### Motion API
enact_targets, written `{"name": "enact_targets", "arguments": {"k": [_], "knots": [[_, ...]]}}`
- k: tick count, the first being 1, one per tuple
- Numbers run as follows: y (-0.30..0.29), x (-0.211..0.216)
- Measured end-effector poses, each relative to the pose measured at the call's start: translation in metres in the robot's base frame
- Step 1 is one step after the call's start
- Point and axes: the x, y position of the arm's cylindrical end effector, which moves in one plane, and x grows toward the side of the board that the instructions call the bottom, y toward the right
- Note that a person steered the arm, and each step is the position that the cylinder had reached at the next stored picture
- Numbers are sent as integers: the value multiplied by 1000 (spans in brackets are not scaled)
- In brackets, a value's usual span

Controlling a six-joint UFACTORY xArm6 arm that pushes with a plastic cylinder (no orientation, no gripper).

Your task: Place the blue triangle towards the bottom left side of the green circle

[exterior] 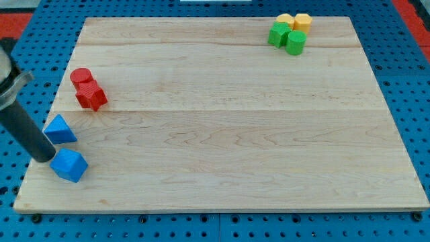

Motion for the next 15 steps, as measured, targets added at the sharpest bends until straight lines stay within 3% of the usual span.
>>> {"name": "enact_targets", "arguments": {"k": [1, 3, 4, 5, 6, 7, 8, 9, 11, 12, 13, 14, 15], "knots": [[12, -35], [144, -85], [166, -84], [156, -73], [169, -35], [79, -32], [29, -58], [33, -98], [87, -142], [86, -179], [108, -184], [144, -134], [59, -111]]}}
